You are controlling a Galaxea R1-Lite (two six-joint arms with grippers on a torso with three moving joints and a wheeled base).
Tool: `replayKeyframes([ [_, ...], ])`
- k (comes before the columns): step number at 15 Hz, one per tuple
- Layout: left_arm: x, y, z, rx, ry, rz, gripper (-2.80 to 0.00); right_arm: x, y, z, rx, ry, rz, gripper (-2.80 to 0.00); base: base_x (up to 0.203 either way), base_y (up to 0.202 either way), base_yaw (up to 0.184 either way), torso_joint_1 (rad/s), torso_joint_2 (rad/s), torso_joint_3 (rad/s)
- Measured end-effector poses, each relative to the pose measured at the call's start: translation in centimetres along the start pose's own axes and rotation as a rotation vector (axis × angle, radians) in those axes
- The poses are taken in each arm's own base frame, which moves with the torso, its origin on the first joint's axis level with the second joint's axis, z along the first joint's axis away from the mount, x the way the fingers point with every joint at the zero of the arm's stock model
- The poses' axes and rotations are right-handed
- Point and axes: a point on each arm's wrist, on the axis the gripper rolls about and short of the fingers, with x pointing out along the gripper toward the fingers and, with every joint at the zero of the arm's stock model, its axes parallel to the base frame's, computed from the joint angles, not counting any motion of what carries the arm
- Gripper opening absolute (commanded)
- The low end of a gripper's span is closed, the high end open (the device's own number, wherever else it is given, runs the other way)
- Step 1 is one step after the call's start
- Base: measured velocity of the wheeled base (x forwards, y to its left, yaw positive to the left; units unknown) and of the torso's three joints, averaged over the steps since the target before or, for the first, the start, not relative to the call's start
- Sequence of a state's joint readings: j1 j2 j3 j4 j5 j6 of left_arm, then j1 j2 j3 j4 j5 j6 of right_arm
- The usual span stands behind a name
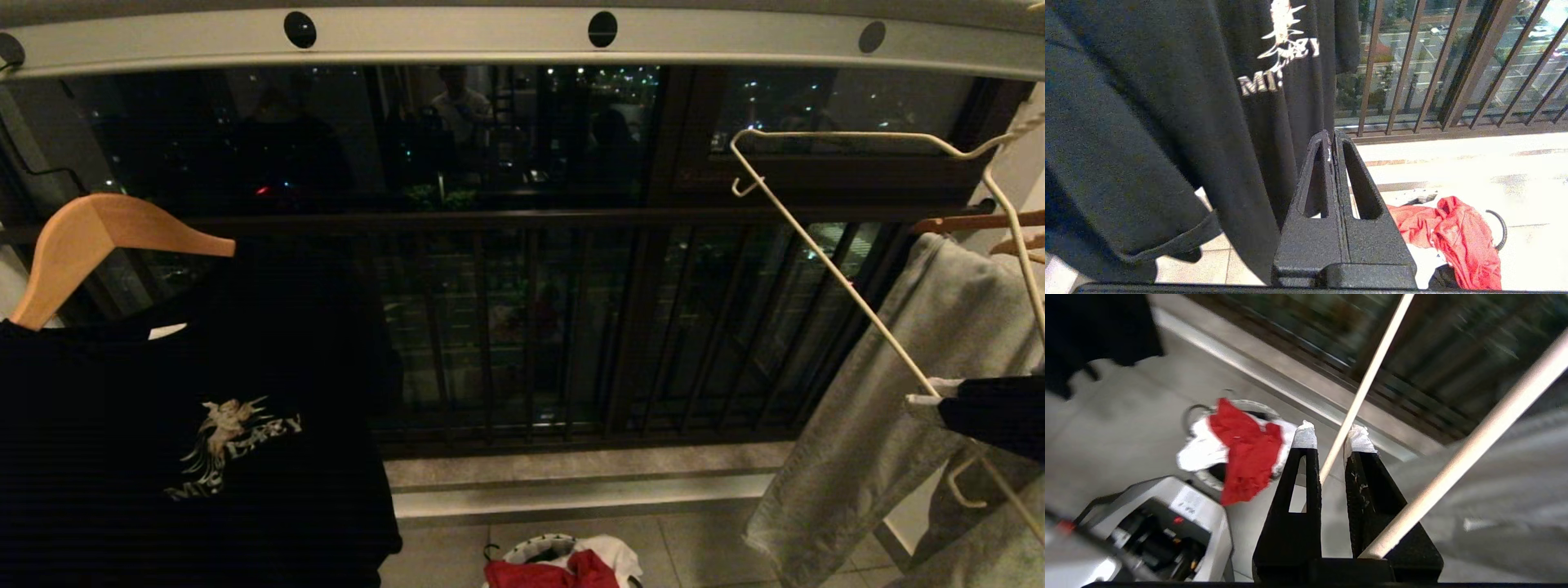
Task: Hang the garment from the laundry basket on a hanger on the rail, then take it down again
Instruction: Pick up the clothes rack on the clothesline
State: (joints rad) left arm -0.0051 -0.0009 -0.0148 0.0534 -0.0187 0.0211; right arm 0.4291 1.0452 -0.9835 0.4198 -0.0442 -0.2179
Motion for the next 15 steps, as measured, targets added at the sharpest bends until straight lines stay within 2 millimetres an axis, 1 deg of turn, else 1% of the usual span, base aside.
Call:
replayKeyframes([
  [4,0.0,0.0,0.0,0.0,0.0,0.0,-2.8,-1.9,0.7,-1.7,-0.015,-0.066,0.165,-2.8,0.0,0.0,0.0,0.0,0.0,0.0],
  [8,0.0,0.0,0.0,0.0,0.0,0.0,-2.8,-2.7,1.1,-2.7,-0.019,-0.101,0.274,-2.8,0.0,0.0,0.0,0.0,0.0,0.0],
  [10,0.0,0.0,0.0,0.0,0.0,0.0,-2.8,-2.6,1.4,-3.4,-0.019,-0.094,0.32,-2.8,0.0,0.0,0.0,0.0,0.0,0.0],
  [12,0.0,0.0,0.0,0.0,0.0,0.0,-2.8,-2.2,1.8,-4.5,-0.025,-0.073,0.386,-2.8,0.0,0.0,0.0,0.0,0.0,0.0],
  [15,0.0,0.0,0.0,0.0,0.0,0.0,-2.8,-1.6,2.2,-5.6,-0.073,-0.064,0.438,-2.8,0.0,0.0,0.0,0.0,0.0,0.0],
])
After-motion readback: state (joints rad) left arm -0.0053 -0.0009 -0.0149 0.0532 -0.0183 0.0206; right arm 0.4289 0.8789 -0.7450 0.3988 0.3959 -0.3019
